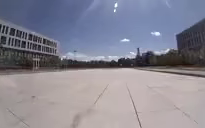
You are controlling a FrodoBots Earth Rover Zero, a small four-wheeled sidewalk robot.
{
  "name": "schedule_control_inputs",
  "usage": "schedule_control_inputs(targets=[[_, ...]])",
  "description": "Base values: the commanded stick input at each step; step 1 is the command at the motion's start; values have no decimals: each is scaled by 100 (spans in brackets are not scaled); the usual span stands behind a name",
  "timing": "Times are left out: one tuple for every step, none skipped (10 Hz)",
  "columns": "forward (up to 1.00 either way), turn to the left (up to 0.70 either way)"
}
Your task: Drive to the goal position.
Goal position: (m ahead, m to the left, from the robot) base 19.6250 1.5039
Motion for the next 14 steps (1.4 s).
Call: schedule_control_inputs(targets=[[70,0],[70,0],[69,0],[70,0],[70,0],[69,0],[69,0],[69,0],[68,0],[68,0],[68,0],[68,0],[66,0],[66,0]])
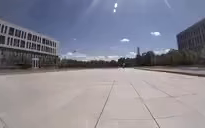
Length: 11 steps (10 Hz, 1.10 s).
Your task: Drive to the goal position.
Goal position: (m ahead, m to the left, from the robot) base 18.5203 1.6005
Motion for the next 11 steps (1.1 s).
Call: schedule_control_inputs(targets=[[66,0],[66,0],[66,0],[66,0],[66,0],[66,0],[66,0],[66,0],[62,0],[60,0],[60,0]])
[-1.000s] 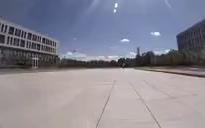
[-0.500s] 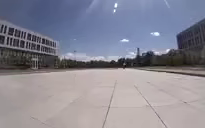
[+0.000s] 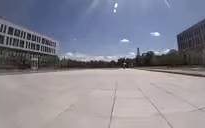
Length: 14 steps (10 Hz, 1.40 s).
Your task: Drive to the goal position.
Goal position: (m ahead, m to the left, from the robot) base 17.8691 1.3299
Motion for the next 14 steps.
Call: schedule_control_inputs(targets=[[60,0],[59,0],[58,0],[57,0],[57,0],[57,0],[56,0],[55,0],[55,0],[55,0],[55,0],[55,0],[55,0],[54,0]])
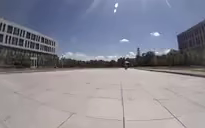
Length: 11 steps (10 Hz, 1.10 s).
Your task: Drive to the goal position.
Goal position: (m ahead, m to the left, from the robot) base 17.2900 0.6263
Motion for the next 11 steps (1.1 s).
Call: schedule_control_inputs(targets=[[54,0],[54,0],[54,0],[54,0],[54,0],[54,0],[54,0],[54,0],[53,0],[50,0],[50,0]])
